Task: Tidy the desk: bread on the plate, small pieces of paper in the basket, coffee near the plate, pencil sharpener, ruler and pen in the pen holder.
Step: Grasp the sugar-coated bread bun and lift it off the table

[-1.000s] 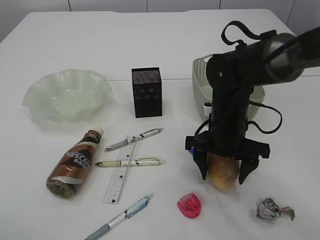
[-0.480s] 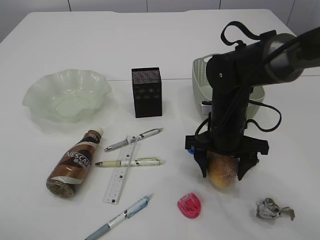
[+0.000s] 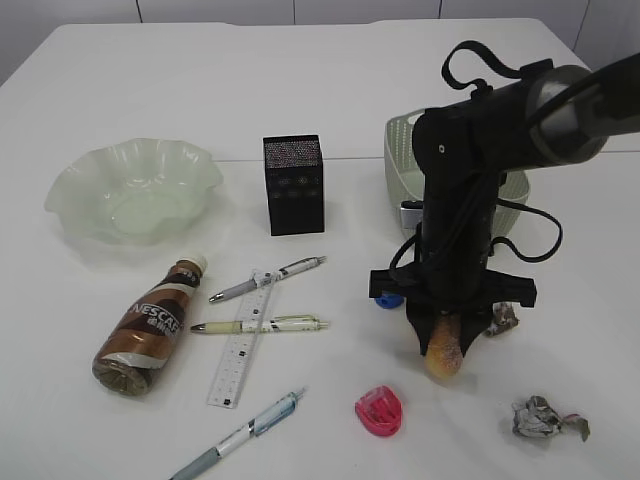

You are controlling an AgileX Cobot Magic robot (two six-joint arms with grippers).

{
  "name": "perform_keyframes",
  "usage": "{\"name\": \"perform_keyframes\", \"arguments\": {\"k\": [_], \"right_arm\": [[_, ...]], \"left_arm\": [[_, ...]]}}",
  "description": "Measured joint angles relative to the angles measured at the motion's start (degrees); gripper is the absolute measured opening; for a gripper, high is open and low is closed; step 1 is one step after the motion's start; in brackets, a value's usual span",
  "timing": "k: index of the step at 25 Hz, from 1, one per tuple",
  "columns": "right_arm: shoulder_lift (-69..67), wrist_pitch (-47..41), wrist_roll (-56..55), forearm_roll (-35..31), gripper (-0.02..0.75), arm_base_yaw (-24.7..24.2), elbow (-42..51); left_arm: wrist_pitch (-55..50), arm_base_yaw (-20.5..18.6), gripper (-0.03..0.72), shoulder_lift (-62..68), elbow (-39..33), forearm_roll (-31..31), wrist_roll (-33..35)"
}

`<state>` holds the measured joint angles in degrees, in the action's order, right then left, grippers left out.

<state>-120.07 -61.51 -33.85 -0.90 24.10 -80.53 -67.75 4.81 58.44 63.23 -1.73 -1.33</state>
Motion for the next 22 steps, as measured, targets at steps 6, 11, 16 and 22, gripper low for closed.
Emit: {"name": "perform_keyframes", "arguments": {"k": [6, 11, 16, 22], "right_arm": [[0.00, -0.64, 0.03, -0.21, 0.242, 0.00, 0.00], [0.00, -2.47, 0.14, -0.32, 0.240, 0.00, 0.00], [0.00, -4.35, 0.81, 0.90, 0.238, 0.00, 0.00], [3.03, -4.47, 1.04, 6.91, 0.237, 2.83, 0.00]], "left_arm": [[-0.12, 0.00, 0.493, 0.00, 0.00, 0.00, 0.00], [-0.12, 0.00, 0.493, 0.00, 0.00, 0.00, 0.00], [-0.12, 0.00, 0.493, 0.00, 0.00, 0.00, 0.00], [-0.21, 0.00, 0.493, 0.00, 0.00, 0.00, 0.00]]}}
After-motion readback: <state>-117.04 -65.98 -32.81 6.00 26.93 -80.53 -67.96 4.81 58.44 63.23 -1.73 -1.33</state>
